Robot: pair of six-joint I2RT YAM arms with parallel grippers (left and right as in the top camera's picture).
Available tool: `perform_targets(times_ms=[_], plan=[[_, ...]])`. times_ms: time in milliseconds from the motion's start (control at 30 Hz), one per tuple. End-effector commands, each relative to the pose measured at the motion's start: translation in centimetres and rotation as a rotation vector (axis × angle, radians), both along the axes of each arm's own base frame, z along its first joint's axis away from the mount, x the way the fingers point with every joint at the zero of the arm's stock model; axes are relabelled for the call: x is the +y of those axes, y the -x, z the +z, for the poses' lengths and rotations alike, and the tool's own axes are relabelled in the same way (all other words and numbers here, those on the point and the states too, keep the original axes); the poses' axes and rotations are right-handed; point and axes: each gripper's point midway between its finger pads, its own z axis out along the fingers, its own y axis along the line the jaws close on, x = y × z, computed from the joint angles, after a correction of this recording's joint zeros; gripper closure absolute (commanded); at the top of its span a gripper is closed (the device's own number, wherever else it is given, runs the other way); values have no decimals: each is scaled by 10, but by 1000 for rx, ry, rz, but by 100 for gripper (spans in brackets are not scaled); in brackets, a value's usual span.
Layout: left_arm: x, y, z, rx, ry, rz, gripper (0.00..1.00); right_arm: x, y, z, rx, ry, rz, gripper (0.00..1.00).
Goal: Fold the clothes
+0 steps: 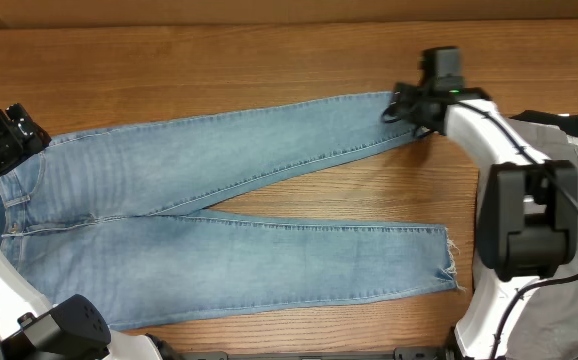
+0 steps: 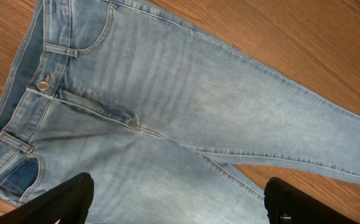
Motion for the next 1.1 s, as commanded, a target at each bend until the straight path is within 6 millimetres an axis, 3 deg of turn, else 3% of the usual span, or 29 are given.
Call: perform_targets(times_ms=[0, 200, 300, 467, 567, 600, 833, 1067], plan=[[-4, -1, 6, -24, -10, -33, 10, -14, -3, -13, 6, -41, 12, 25], [-5, 0, 6, -23, -9, -33, 10, -11, 4, -33, 50, -97, 98, 25], [-5, 0, 6, -24, -7, -34, 10, -7, 16, -49, 117, -118, 103, 33], [-5, -1, 6, -25, -6, -34, 10, 2, 20, -52, 134, -166, 126, 62], [-5, -1, 6, -25, -5, -34, 10, 1, 19, -51, 127, -165, 126, 94], [-5, -1, 6, -25, -5, -34, 10, 0, 17, -50, 118, -165, 124, 96], [-5, -1, 6, -26, -6, -34, 10, -18, -19, -30, -44, -173, 62, 96], [-5, -2, 7, -29, -9, -34, 10, -51, -70, 11, -312, -37, -35, 96]])
